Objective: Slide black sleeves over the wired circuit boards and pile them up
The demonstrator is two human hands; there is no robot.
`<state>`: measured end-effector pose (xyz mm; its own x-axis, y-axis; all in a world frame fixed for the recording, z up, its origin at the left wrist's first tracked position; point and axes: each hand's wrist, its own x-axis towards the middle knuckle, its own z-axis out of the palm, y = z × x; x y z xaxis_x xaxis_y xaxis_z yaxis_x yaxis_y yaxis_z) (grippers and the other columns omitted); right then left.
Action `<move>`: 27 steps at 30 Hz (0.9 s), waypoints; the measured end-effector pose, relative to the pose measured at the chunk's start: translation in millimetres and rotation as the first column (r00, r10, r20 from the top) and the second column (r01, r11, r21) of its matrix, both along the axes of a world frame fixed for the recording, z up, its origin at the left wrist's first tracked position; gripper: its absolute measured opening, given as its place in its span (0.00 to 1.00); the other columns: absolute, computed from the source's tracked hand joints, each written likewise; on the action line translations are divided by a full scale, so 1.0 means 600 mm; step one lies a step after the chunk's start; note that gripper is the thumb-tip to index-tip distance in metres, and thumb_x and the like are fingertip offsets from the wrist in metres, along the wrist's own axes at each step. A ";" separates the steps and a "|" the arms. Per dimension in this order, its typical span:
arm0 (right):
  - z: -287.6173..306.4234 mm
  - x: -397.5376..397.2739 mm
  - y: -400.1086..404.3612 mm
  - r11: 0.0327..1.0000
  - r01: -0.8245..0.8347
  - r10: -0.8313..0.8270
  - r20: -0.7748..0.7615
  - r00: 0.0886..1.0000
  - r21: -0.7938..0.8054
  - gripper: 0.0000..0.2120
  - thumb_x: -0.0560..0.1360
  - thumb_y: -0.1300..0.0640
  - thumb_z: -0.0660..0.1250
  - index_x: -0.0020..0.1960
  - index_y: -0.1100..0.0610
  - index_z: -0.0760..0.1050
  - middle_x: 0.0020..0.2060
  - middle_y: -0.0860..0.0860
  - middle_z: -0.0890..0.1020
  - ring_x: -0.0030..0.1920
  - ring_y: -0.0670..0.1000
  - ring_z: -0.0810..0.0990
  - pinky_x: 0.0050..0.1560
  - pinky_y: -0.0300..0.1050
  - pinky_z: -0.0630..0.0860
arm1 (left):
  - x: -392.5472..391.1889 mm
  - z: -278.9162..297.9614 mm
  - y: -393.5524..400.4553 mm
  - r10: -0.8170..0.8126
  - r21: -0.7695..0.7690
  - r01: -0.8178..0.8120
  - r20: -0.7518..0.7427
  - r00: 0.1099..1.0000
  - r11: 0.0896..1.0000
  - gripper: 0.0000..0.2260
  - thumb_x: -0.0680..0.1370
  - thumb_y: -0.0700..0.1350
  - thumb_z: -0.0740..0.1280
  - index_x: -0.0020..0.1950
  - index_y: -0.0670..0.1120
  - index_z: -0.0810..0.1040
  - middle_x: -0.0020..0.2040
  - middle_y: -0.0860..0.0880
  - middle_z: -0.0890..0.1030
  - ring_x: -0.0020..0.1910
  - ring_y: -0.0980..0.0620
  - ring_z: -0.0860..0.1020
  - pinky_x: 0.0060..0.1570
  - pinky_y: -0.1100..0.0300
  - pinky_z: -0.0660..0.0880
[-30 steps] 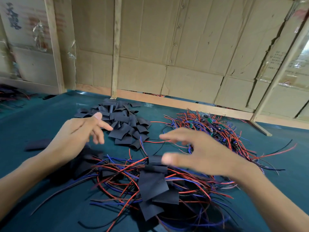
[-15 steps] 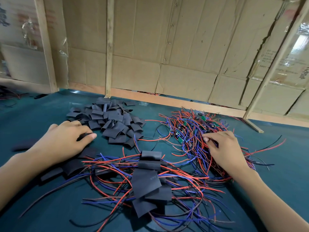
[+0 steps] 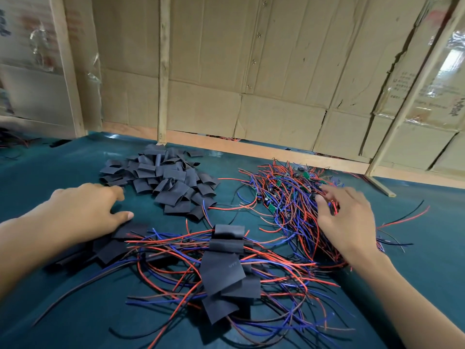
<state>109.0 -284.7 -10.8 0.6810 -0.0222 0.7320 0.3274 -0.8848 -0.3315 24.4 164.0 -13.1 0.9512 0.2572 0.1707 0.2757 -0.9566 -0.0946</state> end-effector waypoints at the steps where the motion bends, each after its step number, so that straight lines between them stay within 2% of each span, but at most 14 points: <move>1: 0.008 -0.002 0.008 0.999 0.020 -0.018 0.063 0.998 -0.031 0.13 0.76 0.58 0.71 0.61 0.56 0.81 0.45 0.52 0.82 0.52 0.59 0.76 0.59 0.52 0.70 | -0.001 -0.001 0.001 0.000 -0.035 -0.001 -0.036 0.999 0.999 0.23 0.75 0.70 0.60 0.65 0.61 0.70 0.57 0.53 0.79 0.58 0.49 0.78 0.49 0.55 0.75; 3: 0.031 -0.002 0.039 0.998 -0.061 0.062 0.141 0.988 -0.012 0.13 0.77 0.57 0.70 0.61 0.55 0.80 0.43 0.51 0.80 0.50 0.56 0.75 0.57 0.51 0.71 | -0.004 0.006 0.002 -0.022 -0.112 0.012 -0.082 0.996 0.994 0.23 0.74 0.66 0.66 0.66 0.60 0.71 0.50 0.51 0.78 0.55 0.47 0.79 0.53 0.54 0.77; 5: 0.045 0.015 0.079 0.978 -0.203 0.205 0.055 0.977 -0.036 0.06 0.77 0.59 0.68 0.51 0.55 0.82 0.41 0.52 0.82 0.45 0.55 0.79 0.51 0.49 0.76 | -0.009 0.018 -0.006 -0.064 -0.143 0.056 -0.052 0.997 0.988 0.23 0.74 0.62 0.70 0.67 0.59 0.71 0.48 0.52 0.76 0.55 0.48 0.79 0.54 0.55 0.76; 6: 0.050 0.031 0.101 0.969 -0.229 0.223 -0.071 0.972 -0.097 0.06 0.77 0.59 0.67 0.45 0.56 0.82 0.38 0.53 0.83 0.42 0.56 0.80 0.48 0.49 0.78 | -0.011 0.021 -0.014 -0.080 -0.128 0.080 0.001 0.997 0.989 0.22 0.75 0.59 0.70 0.68 0.59 0.71 0.49 0.54 0.75 0.56 0.48 0.78 0.53 0.56 0.76; 8: 0.056 0.061 0.143 0.954 -0.221 0.122 -0.413 0.903 -0.203 0.14 0.79 0.54 0.64 0.37 0.59 0.78 0.35 0.55 0.82 0.39 0.59 0.80 0.46 0.48 0.78 | -0.015 0.025 -0.030 -0.116 -0.127 0.135 0.143 0.983 0.983 0.19 0.78 0.55 0.67 0.68 0.56 0.71 0.52 0.54 0.73 0.57 0.49 0.78 0.53 0.54 0.75; 10: 0.050 0.082 0.173 0.942 -0.161 -0.045 -0.589 0.807 -0.293 0.19 0.79 0.46 0.65 0.37 0.60 0.73 0.38 0.57 0.78 0.44 0.59 0.81 0.46 0.46 0.75 | -0.021 0.026 -0.044 -0.195 -0.188 0.252 0.277 0.941 0.949 0.13 0.80 0.49 0.65 0.64 0.51 0.75 0.54 0.50 0.72 0.53 0.45 0.79 0.52 0.47 0.76; 13: 0.042 0.094 0.193 0.924 -0.063 -0.181 -0.576 0.797 -0.377 0.15 0.75 0.46 0.67 0.52 0.58 0.77 0.51 0.56 0.81 0.53 0.60 0.82 0.47 0.49 0.74 | -0.025 0.031 -0.076 -0.388 -0.171 0.487 0.408 0.826 0.857 0.11 0.78 0.35 0.62 0.57 0.45 0.79 0.54 0.43 0.74 0.46 0.40 0.78 0.44 0.44 0.78; 15: 0.040 0.092 0.202 0.908 -0.069 -0.185 -0.543 0.819 -0.413 0.10 0.72 0.51 0.67 0.49 0.56 0.74 0.51 0.55 0.82 0.49 0.59 0.81 0.44 0.47 0.73 | -0.030 0.031 -0.096 -0.489 -0.082 0.594 0.484 0.726 0.800 0.11 0.80 0.33 0.61 0.56 0.42 0.79 0.53 0.43 0.77 0.49 0.45 0.76 0.47 0.53 0.76; 16: 0.039 0.091 0.205 0.891 -0.082 -0.189 -0.530 0.827 -0.446 0.09 0.71 0.52 0.66 0.47 0.56 0.73 0.51 0.56 0.81 0.47 0.59 0.81 0.43 0.47 0.73 | -0.033 0.028 -0.103 -0.519 -0.072 0.630 0.497 0.695 0.774 0.11 0.83 0.36 0.58 0.59 0.42 0.78 0.53 0.45 0.78 0.51 0.49 0.74 0.52 0.58 0.72; 18: 0.035 0.088 0.210 0.844 -0.098 -0.209 -0.492 0.845 -0.528 0.07 0.71 0.53 0.65 0.47 0.55 0.73 0.52 0.56 0.77 0.48 0.60 0.80 0.41 0.47 0.71 | -0.040 0.025 -0.110 -0.500 -0.205 0.643 0.475 0.724 0.738 0.16 0.86 0.46 0.50 0.68 0.48 0.73 0.54 0.55 0.75 0.54 0.56 0.68 0.61 0.69 0.62; 20: 0.033 0.086 0.213 0.811 -0.110 -0.231 -0.488 0.842 -0.575 0.06 0.72 0.54 0.65 0.41 0.56 0.70 0.46 0.55 0.78 0.49 0.60 0.81 0.40 0.47 0.70 | -0.042 0.021 -0.107 -0.480 -0.321 0.607 0.395 0.783 0.727 0.20 0.83 0.54 0.48 0.74 0.56 0.66 0.51 0.61 0.71 0.54 0.57 0.65 0.60 0.67 0.58; 22: 0.039 0.088 0.214 0.817 -0.120 -0.230 -0.510 0.829 -0.564 0.10 0.71 0.54 0.66 0.36 0.55 0.66 0.39 0.52 0.76 0.44 0.58 0.79 0.39 0.46 0.70 | -0.041 0.022 -0.104 -0.498 -0.299 0.604 0.361 0.788 0.739 0.24 0.82 0.56 0.48 0.78 0.57 0.59 0.49 0.60 0.69 0.53 0.55 0.63 0.59 0.64 0.57; 24: 0.049 0.090 0.212 0.842 -0.113 -0.219 -0.525 0.823 -0.528 0.12 0.72 0.52 0.66 0.35 0.54 0.65 0.37 0.51 0.74 0.41 0.58 0.77 0.39 0.46 0.70 | -0.041 0.027 -0.103 -0.508 -0.257 0.609 0.365 0.780 0.750 0.26 0.80 0.55 0.47 0.79 0.56 0.53 0.50 0.58 0.67 0.52 0.53 0.61 0.60 0.62 0.56; 27: 0.065 0.089 0.198 0.932 -0.065 -0.154 -0.553 0.819 -0.356 0.14 0.71 0.47 0.66 0.36 0.56 0.68 0.34 0.50 0.74 0.39 0.57 0.77 0.40 0.46 0.73 | -0.048 0.035 -0.100 -0.504 -0.204 0.622 0.425 0.752 0.756 0.28 0.80 0.52 0.50 0.80 0.51 0.51 0.55 0.55 0.63 0.52 0.52 0.57 0.59 0.54 0.60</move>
<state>162.4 -165.7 28.5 0.9765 0.1138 0.1832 0.1364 -0.9839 -0.1157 -4.1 104.1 7.8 0.8380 -0.2138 0.5021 -0.3673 -0.9014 0.2291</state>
